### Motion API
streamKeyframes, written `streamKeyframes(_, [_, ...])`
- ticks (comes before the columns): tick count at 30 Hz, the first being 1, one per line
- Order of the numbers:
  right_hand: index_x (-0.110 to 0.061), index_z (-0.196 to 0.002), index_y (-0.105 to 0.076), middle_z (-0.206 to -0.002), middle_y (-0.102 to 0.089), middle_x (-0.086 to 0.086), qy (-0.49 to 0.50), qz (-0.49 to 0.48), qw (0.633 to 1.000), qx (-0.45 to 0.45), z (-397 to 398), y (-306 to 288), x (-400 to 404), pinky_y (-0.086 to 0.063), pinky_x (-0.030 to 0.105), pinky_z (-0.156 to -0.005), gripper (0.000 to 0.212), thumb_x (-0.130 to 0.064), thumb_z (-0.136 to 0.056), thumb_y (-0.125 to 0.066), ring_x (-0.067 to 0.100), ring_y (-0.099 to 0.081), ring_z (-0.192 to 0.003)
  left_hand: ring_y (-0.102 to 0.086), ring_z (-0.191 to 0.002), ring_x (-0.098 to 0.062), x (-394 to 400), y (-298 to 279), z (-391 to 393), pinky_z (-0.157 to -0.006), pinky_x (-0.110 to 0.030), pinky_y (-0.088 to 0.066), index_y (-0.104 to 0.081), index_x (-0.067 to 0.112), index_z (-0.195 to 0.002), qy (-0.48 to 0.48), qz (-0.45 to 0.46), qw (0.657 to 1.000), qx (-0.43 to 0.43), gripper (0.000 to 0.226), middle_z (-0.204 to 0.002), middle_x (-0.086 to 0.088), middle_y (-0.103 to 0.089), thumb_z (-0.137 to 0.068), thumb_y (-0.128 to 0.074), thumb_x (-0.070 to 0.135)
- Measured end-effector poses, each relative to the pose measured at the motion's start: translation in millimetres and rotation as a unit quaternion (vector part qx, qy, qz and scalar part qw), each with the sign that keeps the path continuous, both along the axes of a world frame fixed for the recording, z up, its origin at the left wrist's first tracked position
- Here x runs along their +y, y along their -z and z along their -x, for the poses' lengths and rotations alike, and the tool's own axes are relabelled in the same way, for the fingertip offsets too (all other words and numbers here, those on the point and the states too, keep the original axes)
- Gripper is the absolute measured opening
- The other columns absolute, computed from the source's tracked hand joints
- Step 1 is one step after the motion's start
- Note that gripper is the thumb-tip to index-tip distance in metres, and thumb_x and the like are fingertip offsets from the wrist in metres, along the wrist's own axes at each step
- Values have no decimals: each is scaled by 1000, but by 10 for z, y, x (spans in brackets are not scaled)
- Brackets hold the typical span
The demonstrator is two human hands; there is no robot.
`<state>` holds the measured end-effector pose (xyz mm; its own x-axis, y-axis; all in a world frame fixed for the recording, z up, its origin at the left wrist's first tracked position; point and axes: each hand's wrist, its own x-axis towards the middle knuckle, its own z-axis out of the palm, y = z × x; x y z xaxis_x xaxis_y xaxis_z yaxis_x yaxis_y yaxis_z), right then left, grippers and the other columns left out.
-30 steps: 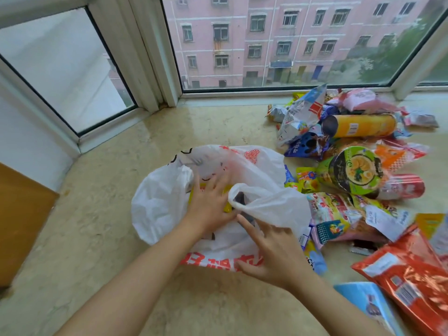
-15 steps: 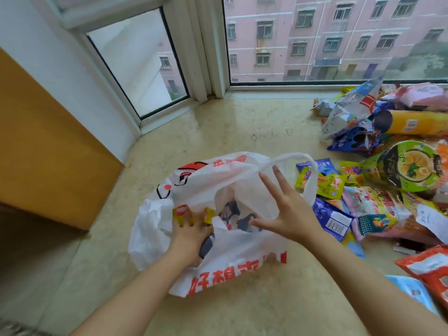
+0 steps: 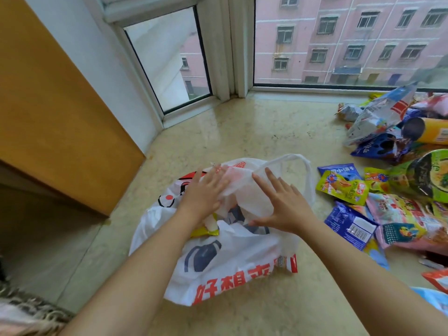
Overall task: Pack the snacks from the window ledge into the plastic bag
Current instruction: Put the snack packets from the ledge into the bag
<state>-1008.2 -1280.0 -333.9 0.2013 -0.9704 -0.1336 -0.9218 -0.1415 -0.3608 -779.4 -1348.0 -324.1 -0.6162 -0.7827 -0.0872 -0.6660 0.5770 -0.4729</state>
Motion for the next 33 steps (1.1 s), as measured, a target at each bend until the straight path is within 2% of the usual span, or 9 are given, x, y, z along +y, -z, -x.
streamKeyframes(2, [-48, -145, 16, -160, 15, -2, -3, 19, 1000, 6, 19, -74, 61, -22, 46, -114, 106, -79, -70, -53, 29, -8, -147, -4, -148, -25, -117, 5, 13, -115, -51, -8, -10, 23, -154, -41, -55, 997, -35, 66, -161, -7, -7, -97, -40, 41])
streamKeyframes(6, [-41, -150, 0, -161, 3, -6, -36, 97, 995, 0, 63, -139, 312, -32, 41, -110, 90, -71, -80, -47, 24, -15, -146, 3, -148, -22, 2, -142, 199, -116, -50, -5, -12, 23, -153, -81, -56, 993, 60, 60, -162, -3, 1, -99, -34, 39])
streamKeyframes(10, [-33, -151, -20, -160, -13, -2, -47, 131, 990, 12, 194, -129, 606, -36, 41, -107, 86, -67, -78, -51, 25, -22, -145, -8, -148, -20, 349, -200, 443, -116, -45, -8, -31, 25, -148, -75, -62, 972, 215, 57, -161, 1, -11, -94, -43, 35])
streamKeyframes(16, [-30, -150, -23, -160, -16, -2, -9, 122, 992, 15, 494, -130, 970, -36, 45, -106, 92, -67, -74, -60, 25, -21, -145, -37, -138, -19, 1081, -109, 828, -106, -46, -34, -44, 19, -141, -29, -81, 950, 301, 64, -150, -1, -40, -84, -40, 47])
streamKeyframes(20, [-25, -147, -34, -157, -24, 5, 42, 121, 991, 33, 771, 22, 1253, -41, 47, -102, 93, -60, -68, -71, 30, -29, -141, -40, -130, -15, 1497, 137, 1063, -96, -39, -34, -52, 21, -134, 98, -101, 969, 201, 63, -142, 1, -50, -76, -60, 45])
streamKeyframes(23, [-29, -148, -31, -157, -23, 9, 66, 86, 990, 92, 941, 119, 1353, -38, 54, -103, 98, -56, -65, -75, 34, -29, -141, -50, -125, -12, 1592, 236, 1208, -97, -37, -29, -60, 28, -127, 139, -129, 982, 23, 74, -136, 6, -56, -60, -76, 54])
streamKeyframes(24, [-31, -149, -27, -158, -19, 10, 61, 72, 989, 111, 990, 154, 1350, -33, 54, -107, 99, -55, -66, -75, 35, -25, -142, -48, -129, -11, 1588, 246, 1258, -101, -38, -26, -56, 29, -132, 126, -125, 984, -9, 79, -138, 6, -54, -60, -74, 58])
streamKeyframes(28, [-33, -150, -22, -160, -9, 12, 70, 47, 985, 153, 1102, 262, 1230, -21, 50, -112, 97, -52, -70, -73, 37, -16, -144, -4, -147, -19, 1455, 370, 1423, -116, -39, -2, -1, 15, -153, 42, -162, 985, -44, 98, -158, -11, -17, -84, -58, 54])
streamKeyframes(33, [-34, -151, -6, -160, 5, 15, 81, -7, 977, 196, 1198, 281, 996, -14, 51, -116, 101, -64, -74, -63, 37, -2, -146, 9, -147, -27, 1295, 332, 1508, -116, -42, 2, 13, 21, -152, -2, -118, 991, -65, 100, -157, -22, -12, -85, -45, 68])
